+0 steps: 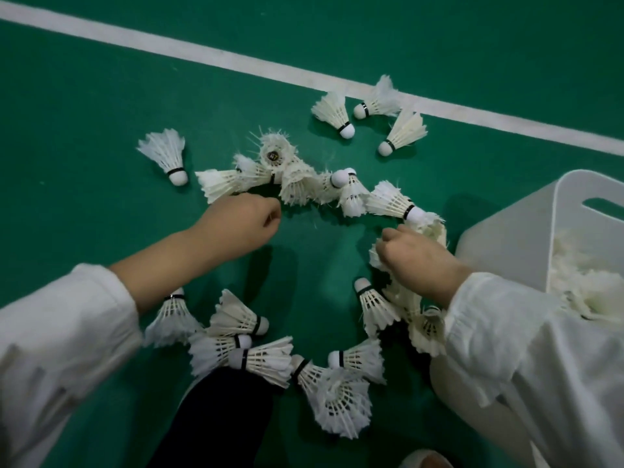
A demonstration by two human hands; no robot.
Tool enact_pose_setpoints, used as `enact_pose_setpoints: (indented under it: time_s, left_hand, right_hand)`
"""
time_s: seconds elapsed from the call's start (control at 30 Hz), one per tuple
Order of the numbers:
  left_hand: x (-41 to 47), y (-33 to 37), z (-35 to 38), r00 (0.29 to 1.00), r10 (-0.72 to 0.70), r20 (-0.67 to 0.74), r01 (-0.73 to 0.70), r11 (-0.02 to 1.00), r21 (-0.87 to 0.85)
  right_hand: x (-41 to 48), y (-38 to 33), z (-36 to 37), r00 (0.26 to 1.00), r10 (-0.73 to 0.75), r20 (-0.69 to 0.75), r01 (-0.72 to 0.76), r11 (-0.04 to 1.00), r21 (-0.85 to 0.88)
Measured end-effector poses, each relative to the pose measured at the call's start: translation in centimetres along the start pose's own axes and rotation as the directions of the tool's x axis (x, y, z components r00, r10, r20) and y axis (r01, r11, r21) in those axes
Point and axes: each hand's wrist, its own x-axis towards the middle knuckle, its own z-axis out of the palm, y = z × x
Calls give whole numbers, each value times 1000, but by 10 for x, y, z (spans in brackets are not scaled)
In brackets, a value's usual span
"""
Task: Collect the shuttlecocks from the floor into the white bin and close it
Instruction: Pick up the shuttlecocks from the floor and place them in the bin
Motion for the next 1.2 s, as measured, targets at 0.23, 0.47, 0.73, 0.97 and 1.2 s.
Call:
enact_pose_setpoints:
  time_s: [0.23,0.47,0.73,0.97,1.2]
  left_hand:
    - [3,0,13,985,108,-138,-74,971,228]
    - [26,-1,24,986,153,-72,-111,906,408]
    - [10,-3,21,905,221,-362,-159,968,194]
    - [-43,-1,30,850,-39,-525,-50,987,-154]
    - [-65,3,22,924,-234,-302,15,813,-583]
  right_hand:
    - [-2,-33,-36,915,223,-337,-28,867,498]
    - [16,-60,-15,918,323,-229,-129,790,599]
    - [12,-63,-10,920,321,-227,-123,784,609]
    - [15,-68,-10,913,331,-239,-118,775,621]
    - [20,-75,-13,929,296,-224,-111,797,594]
